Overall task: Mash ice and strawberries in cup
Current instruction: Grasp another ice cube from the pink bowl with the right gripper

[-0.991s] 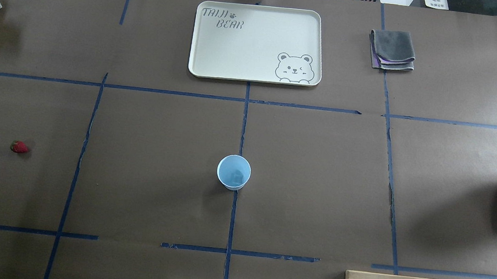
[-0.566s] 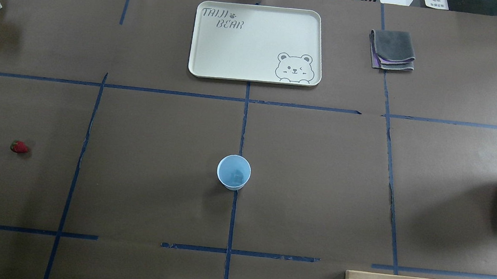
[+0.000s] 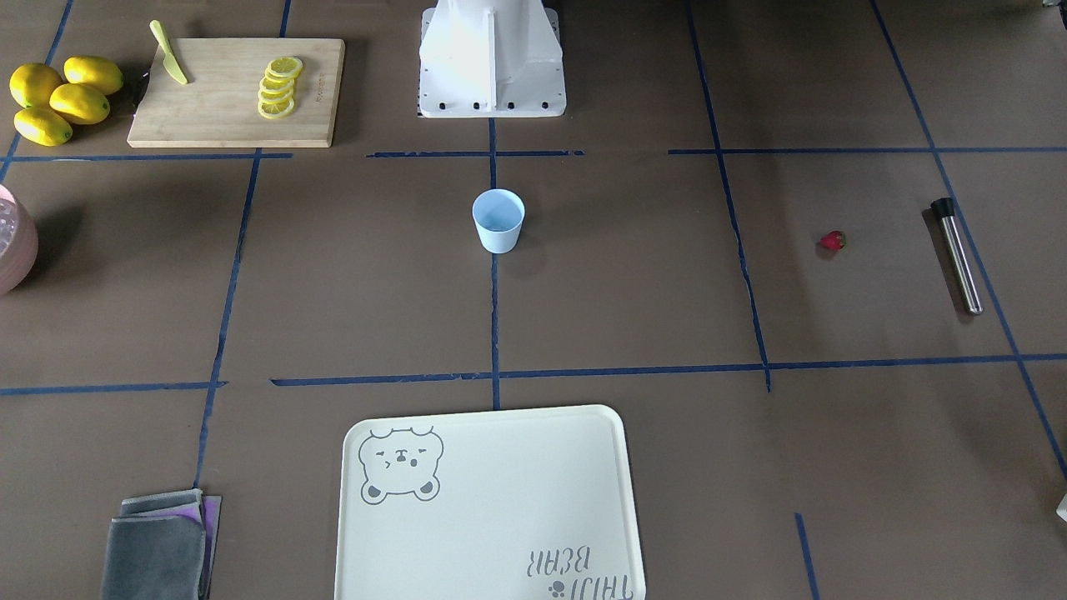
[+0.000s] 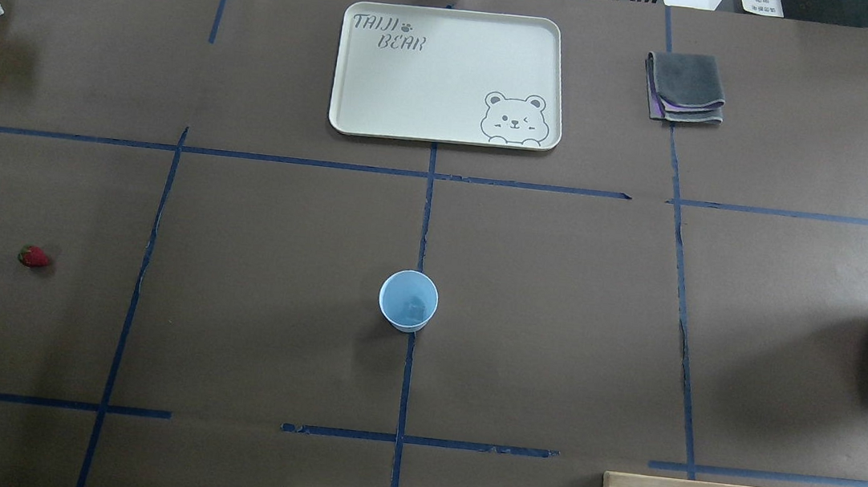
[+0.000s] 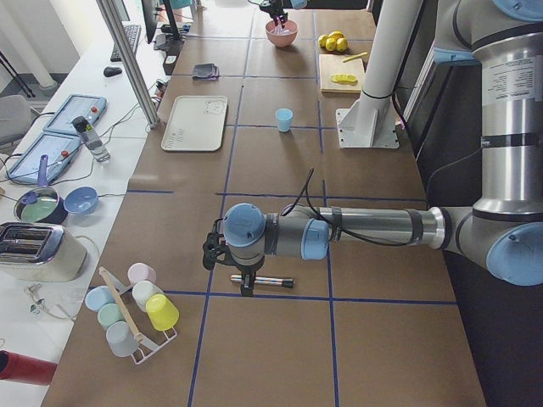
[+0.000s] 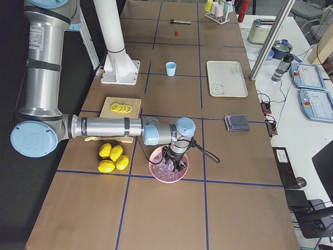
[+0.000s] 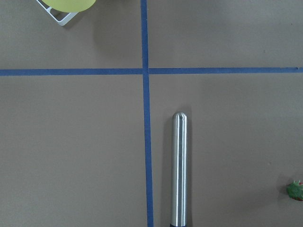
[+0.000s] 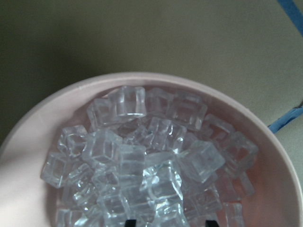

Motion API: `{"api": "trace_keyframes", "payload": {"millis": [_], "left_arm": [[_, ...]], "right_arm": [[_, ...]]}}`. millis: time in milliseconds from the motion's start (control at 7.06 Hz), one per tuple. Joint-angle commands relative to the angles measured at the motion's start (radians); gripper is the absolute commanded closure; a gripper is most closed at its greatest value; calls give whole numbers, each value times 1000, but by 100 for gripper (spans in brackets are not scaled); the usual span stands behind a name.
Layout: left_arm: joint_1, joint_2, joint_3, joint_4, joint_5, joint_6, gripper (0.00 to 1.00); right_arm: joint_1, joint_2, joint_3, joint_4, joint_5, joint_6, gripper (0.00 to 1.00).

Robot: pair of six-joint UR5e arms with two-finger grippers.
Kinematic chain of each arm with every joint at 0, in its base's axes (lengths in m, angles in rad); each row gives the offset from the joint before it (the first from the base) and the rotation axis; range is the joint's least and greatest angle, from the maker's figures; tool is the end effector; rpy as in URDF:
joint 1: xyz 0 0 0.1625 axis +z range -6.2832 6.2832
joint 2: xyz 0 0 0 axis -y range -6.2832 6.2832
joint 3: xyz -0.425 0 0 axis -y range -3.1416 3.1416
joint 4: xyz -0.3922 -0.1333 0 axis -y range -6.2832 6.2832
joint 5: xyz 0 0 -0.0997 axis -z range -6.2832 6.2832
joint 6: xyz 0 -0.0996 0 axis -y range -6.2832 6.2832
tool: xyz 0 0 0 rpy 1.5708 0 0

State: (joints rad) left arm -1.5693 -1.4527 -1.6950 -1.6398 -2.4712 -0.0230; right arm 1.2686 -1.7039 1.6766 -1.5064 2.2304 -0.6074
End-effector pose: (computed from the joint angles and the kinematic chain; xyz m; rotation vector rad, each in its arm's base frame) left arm -0.0546 -0.4463 0.6364 0.0589 0.9007 0.0138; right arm -0.0614 -0.4399 0.6694 0.1404 -0.6692 -0.8876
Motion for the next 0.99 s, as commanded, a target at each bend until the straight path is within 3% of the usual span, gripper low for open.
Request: {"api": "trace_keyframes", "payload": {"millis": [0,142,283,850], "left_arm": [[0,0,0,-2,0,0,0],[0,0,0,0,0,0,0],[0,2,0,0,0,0,0],[0,2,-3,0,-2,0,0]], "right_arm": [[0,0,0,0,0,-2,77],[0,0,0,0,-1,-2,94],[0,0,0,0,-2,-18,99],[61,-23,26,-12,0,-116,100]]}}
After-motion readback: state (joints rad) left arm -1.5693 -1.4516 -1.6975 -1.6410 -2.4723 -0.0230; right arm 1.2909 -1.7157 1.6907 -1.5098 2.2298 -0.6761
